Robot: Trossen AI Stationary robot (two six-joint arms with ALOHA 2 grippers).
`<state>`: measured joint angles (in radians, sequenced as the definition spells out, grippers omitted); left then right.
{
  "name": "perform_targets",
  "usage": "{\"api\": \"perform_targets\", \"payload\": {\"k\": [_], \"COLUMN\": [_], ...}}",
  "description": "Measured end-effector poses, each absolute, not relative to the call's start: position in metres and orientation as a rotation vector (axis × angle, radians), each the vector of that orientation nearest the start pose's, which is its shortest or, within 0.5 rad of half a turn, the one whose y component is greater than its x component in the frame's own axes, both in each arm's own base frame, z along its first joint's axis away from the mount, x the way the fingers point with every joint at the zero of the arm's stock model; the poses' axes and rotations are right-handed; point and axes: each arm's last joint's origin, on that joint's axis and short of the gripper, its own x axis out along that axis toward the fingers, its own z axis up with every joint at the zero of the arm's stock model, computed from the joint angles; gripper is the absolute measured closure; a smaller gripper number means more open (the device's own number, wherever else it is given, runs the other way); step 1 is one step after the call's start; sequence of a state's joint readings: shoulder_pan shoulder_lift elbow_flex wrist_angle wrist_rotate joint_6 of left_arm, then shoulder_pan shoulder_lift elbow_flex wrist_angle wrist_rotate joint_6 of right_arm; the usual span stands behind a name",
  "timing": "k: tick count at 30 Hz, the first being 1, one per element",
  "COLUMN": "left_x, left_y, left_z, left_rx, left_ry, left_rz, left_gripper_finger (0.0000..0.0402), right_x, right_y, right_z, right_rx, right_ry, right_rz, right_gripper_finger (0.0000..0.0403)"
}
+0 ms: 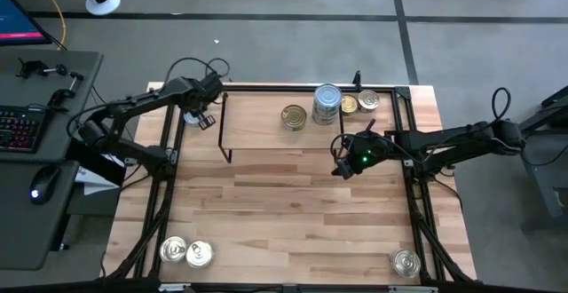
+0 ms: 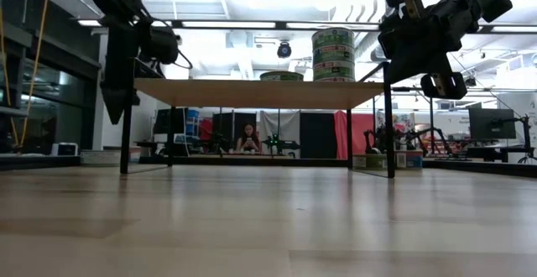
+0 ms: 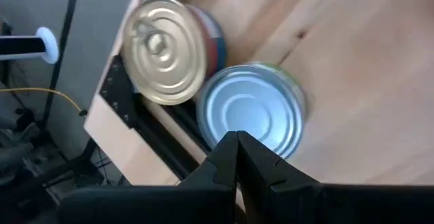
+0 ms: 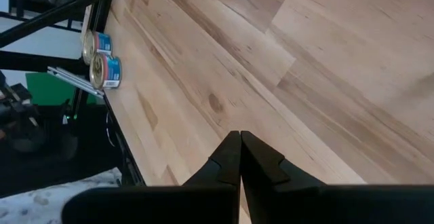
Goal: Stack canned seafood by type on shelf
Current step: Stack the green white tuna can on top of the other green white tuna can on the shelf
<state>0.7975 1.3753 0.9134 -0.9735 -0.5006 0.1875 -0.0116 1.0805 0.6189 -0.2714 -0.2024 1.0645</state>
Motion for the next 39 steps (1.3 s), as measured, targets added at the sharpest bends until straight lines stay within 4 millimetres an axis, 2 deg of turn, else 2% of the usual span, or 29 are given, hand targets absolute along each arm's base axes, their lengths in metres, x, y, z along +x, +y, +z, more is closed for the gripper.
{"api": "perform_targets", "payload": {"k": [6, 14, 24, 30, 39], "left_x": [0.134, 0.129, 0.127, 0.128, 0.132], "left_y": [0.18, 0.171, 0.165, 0.162, 0.163], "left_z": [0.215, 0.181, 0.155, 0.149, 0.152], "left_rx": [-0.126, -0.019, 0.017, -0.072, -0.256], "left_ry": [1.613, 1.666, 1.604, 1.534, 1.41], "left_rz": [0.997, 1.004, 1.023, 0.976, 1.053], "left_gripper_finger": [0.0401, 0.0401, 0.0401, 0.0402, 0.0402], "right_x": [0.213, 0.213, 0.214, 0.214, 0.216], "right_y": [0.003, 0.003, 0.003, 0.003, 0.003], "right_z": [0.217, 0.217, 0.217, 0.218, 0.22], "right_rx": [1.073, 1.083, 1.127, 1.128, 1.129], "right_ry": [0.76, 0.757, 0.75, 0.742, 0.718], "right_rz": [-0.22, -0.223, -0.236, -0.23, -0.214], "right_gripper_finger": [0.0403, 0.0403, 0.0403, 0.0403, 0.0403]}}
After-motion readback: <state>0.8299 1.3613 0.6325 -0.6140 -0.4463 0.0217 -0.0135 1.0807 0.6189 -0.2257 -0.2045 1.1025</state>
